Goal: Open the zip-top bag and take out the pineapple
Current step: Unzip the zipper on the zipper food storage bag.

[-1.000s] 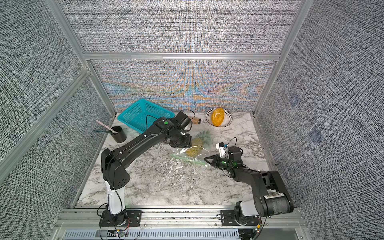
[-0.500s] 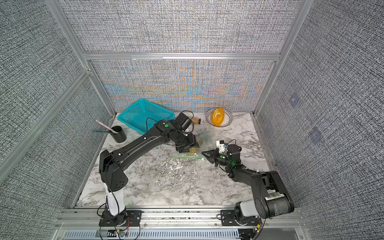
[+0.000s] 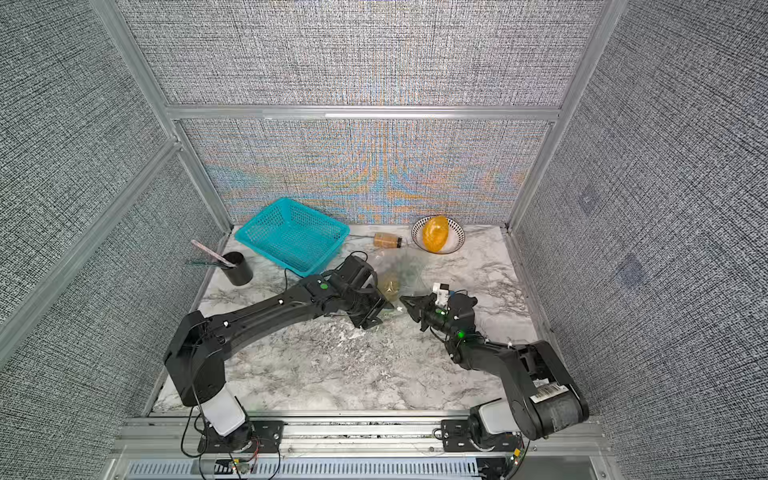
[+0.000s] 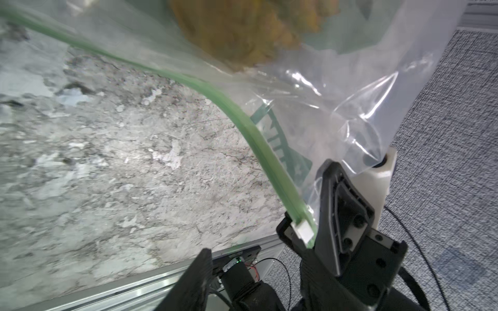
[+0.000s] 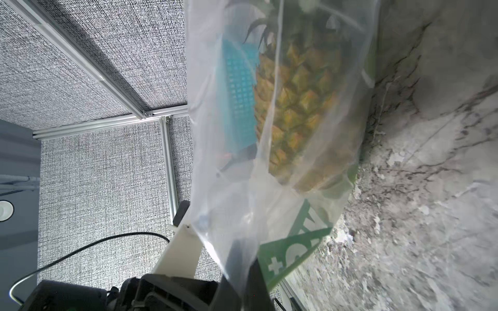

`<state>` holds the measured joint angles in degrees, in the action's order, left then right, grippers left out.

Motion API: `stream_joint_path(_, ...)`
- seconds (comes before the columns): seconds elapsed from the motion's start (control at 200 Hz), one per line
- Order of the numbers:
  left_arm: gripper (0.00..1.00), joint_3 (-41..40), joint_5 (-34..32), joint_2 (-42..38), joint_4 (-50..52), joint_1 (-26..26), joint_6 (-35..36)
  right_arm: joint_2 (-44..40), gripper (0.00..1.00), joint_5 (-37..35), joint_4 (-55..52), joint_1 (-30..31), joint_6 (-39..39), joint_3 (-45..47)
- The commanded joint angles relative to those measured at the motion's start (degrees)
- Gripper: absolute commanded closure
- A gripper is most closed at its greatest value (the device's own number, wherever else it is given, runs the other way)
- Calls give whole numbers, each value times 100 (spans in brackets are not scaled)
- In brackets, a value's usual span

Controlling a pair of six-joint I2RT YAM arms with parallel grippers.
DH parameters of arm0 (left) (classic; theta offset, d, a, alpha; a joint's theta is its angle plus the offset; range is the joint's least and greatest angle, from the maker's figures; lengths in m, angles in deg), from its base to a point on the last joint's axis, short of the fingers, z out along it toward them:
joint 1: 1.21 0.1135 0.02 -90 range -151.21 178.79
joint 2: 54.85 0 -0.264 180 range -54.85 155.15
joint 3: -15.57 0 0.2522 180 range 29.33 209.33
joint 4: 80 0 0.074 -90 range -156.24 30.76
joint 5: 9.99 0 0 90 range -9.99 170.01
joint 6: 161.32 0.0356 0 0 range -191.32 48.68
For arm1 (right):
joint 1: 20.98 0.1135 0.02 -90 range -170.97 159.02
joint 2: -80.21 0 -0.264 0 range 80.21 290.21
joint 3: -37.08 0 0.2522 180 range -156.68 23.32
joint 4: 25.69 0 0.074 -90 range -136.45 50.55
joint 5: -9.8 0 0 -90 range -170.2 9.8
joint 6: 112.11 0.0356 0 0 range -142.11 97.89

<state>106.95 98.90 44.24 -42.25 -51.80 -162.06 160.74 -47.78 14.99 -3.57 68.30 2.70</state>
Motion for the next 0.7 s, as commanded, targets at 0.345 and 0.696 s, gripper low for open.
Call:
stream_joint_path(0.345,59,-462,-342,254,-2166,-188,-1059,-262,100,-1146,682,331,857,449)
stream_joint_path(0.696,71,-468,-400,247,-2135,-197,-1049,-551,100,-1407,317,368,859,444)
